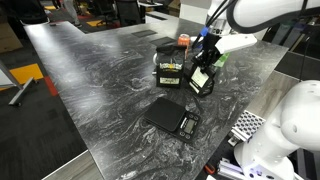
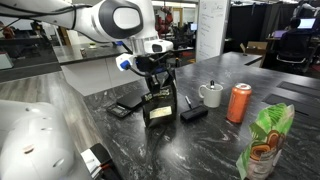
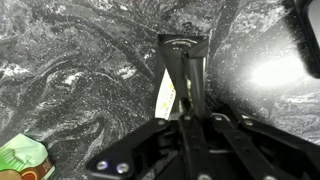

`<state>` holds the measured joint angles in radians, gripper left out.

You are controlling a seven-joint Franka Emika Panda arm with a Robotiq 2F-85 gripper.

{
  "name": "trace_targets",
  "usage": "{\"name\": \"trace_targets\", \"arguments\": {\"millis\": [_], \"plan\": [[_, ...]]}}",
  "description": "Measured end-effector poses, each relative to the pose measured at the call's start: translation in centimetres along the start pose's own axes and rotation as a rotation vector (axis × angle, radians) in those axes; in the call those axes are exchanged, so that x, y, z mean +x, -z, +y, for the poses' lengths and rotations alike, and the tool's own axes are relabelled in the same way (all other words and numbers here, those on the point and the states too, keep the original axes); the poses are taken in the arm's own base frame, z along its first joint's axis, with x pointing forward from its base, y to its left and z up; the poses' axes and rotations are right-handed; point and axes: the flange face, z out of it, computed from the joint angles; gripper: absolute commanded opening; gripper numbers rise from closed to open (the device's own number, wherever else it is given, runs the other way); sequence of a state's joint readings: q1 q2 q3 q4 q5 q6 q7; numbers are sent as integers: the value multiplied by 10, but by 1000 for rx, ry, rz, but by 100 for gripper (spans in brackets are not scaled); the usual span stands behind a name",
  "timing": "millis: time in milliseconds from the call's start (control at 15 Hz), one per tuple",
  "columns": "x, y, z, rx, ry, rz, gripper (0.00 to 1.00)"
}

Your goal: Remove the black packet from the scale, put it on the counter, move the counter backwards and then put the smaller black packet on the scale

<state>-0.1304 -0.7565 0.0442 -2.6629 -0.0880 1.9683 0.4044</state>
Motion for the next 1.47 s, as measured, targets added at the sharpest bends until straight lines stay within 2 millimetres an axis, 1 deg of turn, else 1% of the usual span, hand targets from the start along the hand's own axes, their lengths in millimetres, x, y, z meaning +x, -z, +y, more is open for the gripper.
{"name": "trace_targets", "arguments": {"millis": [133, 267, 467, 667, 800, 1000, 1200, 1467], "plan": [[-13, 18, -13, -39, -15, 9, 2], [-31, 40, -26, -84, -23, 19, 2], [-53, 69, -45, -112, 20, 66, 2], [-63, 84, -64, -89, 130, 121, 2], [-62, 87, -74, -47, 210, 153, 2], [-53, 84, -90, 78, 288, 149, 2], [-45, 75, -103, 209, 340, 91, 2], [-43, 64, -118, 323, 420, -2, 2]]}}
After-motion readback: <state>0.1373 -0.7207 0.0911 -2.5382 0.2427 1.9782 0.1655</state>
